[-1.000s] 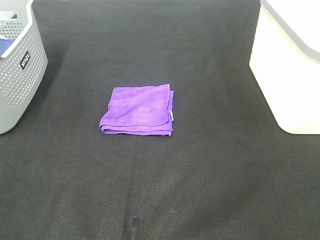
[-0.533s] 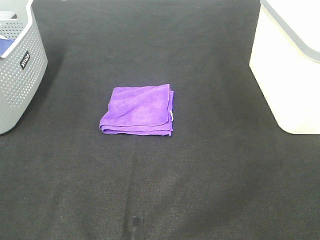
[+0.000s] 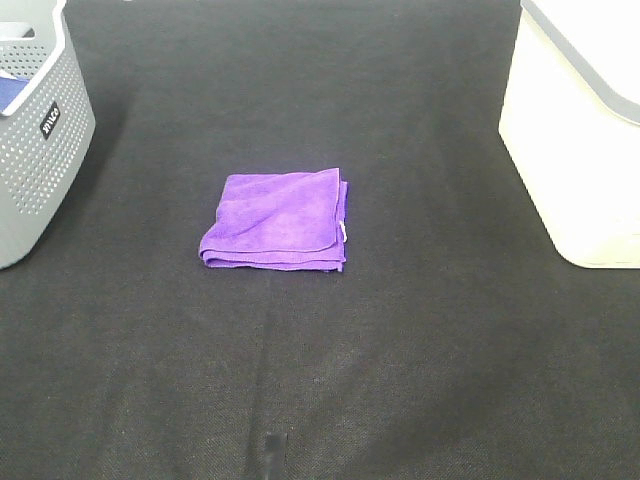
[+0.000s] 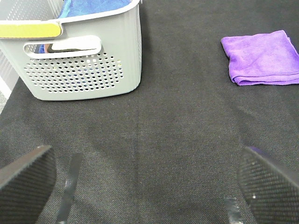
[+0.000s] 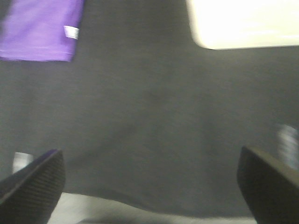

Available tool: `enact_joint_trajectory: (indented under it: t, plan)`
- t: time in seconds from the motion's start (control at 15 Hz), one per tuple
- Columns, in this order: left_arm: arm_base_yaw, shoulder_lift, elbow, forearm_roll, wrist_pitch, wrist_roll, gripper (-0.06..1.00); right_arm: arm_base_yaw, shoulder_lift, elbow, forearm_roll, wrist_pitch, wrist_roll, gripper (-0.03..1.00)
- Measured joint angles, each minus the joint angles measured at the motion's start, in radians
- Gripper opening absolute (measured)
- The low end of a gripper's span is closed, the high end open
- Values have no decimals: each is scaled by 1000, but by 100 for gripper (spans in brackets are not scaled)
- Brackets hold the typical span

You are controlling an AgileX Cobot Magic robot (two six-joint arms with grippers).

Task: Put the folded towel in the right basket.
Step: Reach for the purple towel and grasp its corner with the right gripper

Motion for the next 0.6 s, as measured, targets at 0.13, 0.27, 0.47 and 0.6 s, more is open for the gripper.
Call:
enact_joint_trajectory:
  t: [0.13,0.27,0.47,0.6]
  plan:
    - [0,0,0,0,0,0,99,0,369,-253,100,-57,-26,89]
    - [0,0,0,0,0,0,99,0,547,-360,141,-91,-50,89]
    - [0,0,0,0,0,0,99,11,691,-457,169,-100,-62,89]
    - [0,0,0,0,0,0,99,96,855,-547,171,-124,-69,89]
